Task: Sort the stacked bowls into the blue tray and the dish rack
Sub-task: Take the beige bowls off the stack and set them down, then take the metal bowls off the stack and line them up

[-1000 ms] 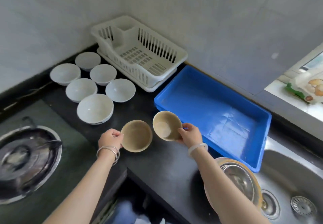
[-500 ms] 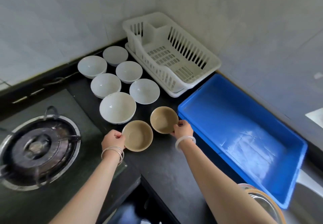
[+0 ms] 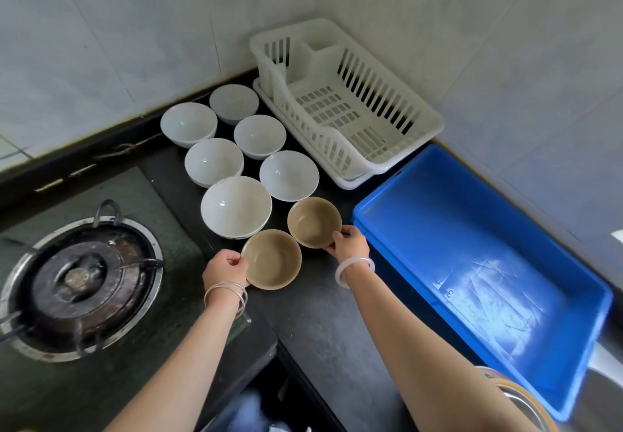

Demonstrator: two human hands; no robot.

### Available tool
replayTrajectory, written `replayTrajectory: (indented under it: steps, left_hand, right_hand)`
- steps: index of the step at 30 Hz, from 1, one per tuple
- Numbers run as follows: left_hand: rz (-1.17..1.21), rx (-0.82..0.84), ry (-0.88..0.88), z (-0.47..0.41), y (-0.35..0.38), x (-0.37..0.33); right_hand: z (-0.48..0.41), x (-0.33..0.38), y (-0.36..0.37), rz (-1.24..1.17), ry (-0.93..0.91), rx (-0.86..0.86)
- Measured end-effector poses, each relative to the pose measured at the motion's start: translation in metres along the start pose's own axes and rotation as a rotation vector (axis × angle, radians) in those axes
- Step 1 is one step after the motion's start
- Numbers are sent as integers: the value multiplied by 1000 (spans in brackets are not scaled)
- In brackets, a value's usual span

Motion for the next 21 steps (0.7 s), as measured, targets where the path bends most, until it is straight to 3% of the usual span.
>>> replayTrajectory:
  steps: [12, 21]
  left_hand:
    - [-49, 75, 109, 15, 1, -5]
    - [-184, 96, 341, 69, 10, -33]
  right_hand:
    - [23, -9, -12, -70, 1, 104]
    - [90, -38, -105, 37, -269, 23]
Point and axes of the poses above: each hand's wrist, its own z-axis away from the middle knuckle, its own y-axis out of the palm, x = y × z, the point moved 8 cm from there along -z, towards the middle knuckle, and after that the axes turned 14 degrees about z, right-handed, at the moved point
